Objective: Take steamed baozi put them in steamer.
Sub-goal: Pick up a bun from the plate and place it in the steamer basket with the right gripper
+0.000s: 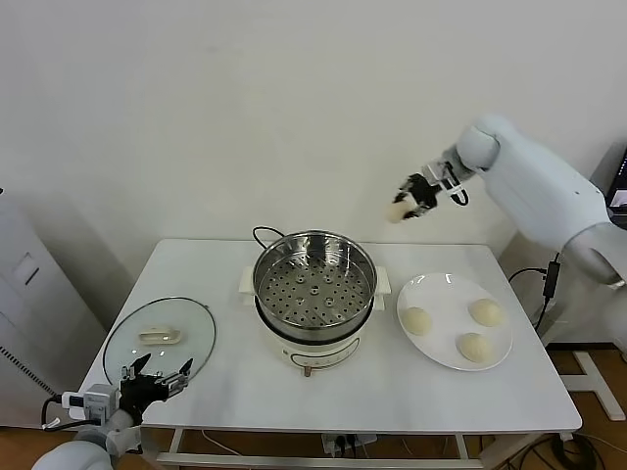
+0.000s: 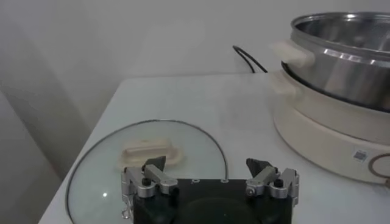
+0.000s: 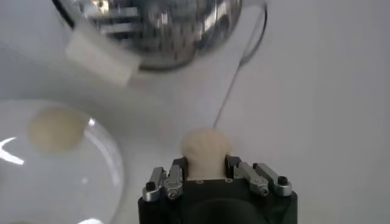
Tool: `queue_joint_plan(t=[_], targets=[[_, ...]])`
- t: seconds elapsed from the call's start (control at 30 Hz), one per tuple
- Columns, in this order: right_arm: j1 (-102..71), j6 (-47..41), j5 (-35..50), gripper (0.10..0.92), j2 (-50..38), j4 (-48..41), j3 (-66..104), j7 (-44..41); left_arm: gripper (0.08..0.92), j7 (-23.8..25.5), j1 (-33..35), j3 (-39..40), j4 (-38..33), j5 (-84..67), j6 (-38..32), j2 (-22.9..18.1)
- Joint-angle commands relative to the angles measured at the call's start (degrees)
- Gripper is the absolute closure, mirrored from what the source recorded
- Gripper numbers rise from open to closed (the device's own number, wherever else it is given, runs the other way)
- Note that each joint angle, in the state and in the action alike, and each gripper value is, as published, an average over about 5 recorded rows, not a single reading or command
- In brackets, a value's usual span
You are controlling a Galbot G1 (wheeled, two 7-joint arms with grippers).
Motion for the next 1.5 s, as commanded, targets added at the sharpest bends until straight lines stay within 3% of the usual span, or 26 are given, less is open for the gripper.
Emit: queue_joint_plan(t=[0.03,0.5,0.9,1.5], targets=[[4.26,16.40,1.84,0.618,6.53,2.45,-2.58,-3.09,0.177,-0.02,0.11,0.08,-0.11,0.06,0.05,0.07],[-5.23,16.78,-23.38,0.618,11.79,7.04,3.91,-3.40,0.177,-0.07,0.05,0.71,0.02,0.16,0.18,0.41],[-15.05,16.78,-39.14,0.618,12.84,10.23,9.10,-1.05,0.177,-0.08,0.03,1.00,0.31,0.20,0.36,0.14],[-18.92,16.78,-48.38,0.617,15.02,10.43,12.44,4.72,0.177,-0.05,0.09,0.88,0.11,0.29,0.38,-0.36]])
